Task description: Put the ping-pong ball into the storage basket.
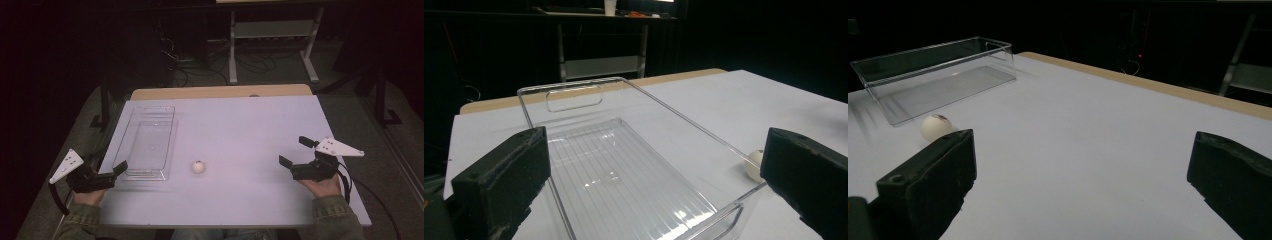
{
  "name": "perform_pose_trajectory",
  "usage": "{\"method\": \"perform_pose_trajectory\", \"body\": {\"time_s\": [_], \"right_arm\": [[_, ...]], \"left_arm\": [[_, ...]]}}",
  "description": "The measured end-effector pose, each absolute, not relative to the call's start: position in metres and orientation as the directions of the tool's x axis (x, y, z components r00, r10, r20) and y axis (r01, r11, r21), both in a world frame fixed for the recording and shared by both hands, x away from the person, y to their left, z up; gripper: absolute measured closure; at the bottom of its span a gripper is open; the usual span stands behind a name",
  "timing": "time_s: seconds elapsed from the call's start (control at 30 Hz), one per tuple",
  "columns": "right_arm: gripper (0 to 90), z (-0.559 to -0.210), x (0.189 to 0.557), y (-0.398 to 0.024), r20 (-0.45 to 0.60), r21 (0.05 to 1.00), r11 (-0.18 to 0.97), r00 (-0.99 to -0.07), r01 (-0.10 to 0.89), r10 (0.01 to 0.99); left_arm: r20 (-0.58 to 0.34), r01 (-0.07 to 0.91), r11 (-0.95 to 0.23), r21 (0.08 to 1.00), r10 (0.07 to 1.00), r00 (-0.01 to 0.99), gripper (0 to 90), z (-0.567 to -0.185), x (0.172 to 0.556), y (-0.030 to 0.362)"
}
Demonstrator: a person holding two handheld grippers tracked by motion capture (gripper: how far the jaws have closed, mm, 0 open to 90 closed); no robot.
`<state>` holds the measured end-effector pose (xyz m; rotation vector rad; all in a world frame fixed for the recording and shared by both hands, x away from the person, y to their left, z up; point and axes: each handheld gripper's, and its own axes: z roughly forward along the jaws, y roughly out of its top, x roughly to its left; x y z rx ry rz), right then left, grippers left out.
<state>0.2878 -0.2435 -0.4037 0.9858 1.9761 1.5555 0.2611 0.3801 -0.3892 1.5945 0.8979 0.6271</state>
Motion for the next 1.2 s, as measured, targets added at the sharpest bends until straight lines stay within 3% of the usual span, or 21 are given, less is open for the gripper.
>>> {"method": "perform_pose_trajectory", "body": {"time_s": [0.6,1.2], "right_arm": [[0.0,-0.408,0.287,-0.241,0.086,0.946,0.146,-0.656,0.291,0.75],[0.0,-0.407,0.286,-0.242,0.083,0.948,0.143,-0.654,0.285,0.752]], "left_arm": [[0.003,0.293,-0.234,0.927,0.786,0.619,0.0,-0.382,0.268,0.359],[0.02,0.303,-0.28,0.911,0.764,0.645,0.0,-0.363,0.275,0.355]]}}
